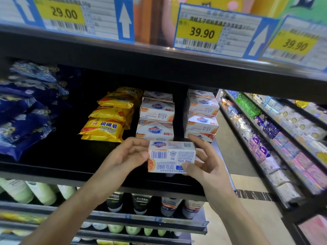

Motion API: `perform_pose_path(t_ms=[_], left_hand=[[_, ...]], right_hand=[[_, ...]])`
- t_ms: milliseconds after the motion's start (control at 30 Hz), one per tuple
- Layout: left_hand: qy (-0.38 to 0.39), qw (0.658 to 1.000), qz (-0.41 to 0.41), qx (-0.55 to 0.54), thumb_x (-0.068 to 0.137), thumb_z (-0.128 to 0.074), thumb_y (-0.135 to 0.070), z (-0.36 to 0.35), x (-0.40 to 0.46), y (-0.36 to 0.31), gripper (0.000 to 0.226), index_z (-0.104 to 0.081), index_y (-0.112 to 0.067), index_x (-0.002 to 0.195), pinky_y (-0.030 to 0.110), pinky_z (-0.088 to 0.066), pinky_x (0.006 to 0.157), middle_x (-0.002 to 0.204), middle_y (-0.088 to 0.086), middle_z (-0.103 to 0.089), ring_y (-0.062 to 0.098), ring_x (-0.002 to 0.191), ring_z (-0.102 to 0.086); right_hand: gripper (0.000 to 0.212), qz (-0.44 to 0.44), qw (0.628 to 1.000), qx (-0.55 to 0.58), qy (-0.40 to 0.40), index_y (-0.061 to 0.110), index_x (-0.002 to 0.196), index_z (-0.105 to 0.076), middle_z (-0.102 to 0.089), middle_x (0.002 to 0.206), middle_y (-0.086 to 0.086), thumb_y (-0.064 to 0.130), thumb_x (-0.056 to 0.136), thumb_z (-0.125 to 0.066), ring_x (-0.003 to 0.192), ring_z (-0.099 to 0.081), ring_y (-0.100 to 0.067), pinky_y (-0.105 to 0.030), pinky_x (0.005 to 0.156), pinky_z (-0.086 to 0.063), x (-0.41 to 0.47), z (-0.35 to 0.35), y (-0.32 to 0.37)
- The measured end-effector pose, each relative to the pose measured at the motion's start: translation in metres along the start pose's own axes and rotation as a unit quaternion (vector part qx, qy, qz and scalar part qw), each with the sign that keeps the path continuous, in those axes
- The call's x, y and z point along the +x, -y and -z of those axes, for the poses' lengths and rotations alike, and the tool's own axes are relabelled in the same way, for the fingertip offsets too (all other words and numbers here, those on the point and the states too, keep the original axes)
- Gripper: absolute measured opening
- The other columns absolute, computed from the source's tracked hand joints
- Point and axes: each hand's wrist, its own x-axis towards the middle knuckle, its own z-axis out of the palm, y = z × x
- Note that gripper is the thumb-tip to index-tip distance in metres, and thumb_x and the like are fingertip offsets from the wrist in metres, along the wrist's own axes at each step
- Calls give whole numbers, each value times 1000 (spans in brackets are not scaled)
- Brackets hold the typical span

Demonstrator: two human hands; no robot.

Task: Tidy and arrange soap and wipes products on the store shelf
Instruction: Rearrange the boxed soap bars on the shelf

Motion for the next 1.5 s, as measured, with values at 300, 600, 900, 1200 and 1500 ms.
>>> perform_pose_path(t_ms=[300,600,900,1200,1500], left_hand=[[28,998,32,49,82,-49,-80,-4,1,-6,54,-67,-48,122,37,-50,97,122,-8,-74,13,109,-71],[38,998,44,39,75,-66,-67,-11,2,-14,62,-69,-29,125,16,-52,85,116,-6,-78,9,100,-72],[28,998,52,-8,71,-81,-51,-3,1,-7,66,-67,-21,128,42,-51,105,121,6,-76,22,116,-72],[32,999,8,12,70,-88,-43,2,3,0,70,-62,-25,133,26,-56,102,128,-3,-74,19,116,-71],[44,998,-33,37,73,-91,-39,7,3,6,72,-59,-39,137,21,-51,103,136,-8,-70,14,124,-67]], right_hand=[[42,10,1000,-14,11,28,119,-68,-74,122,-5,22,79,-81,110,-71,-28,-39,91,-59,-2,-1,4],[35,28,999,-20,37,27,110,-71,-75,120,-1,5,83,-78,117,-68,-19,-23,85,-57,-4,-4,7],[54,9,999,-3,32,26,128,-60,-70,127,1,7,82,-80,116,-68,-24,-28,85,-59,-1,-3,4],[82,-17,996,-22,80,39,146,-46,-60,141,6,19,76,-85,129,-59,-17,-29,100,-53,1,0,6],[70,-26,997,-62,45,44,136,-57,-70,121,4,27,75,-86,113,-64,-27,-43,94,-59,-1,-1,7]])
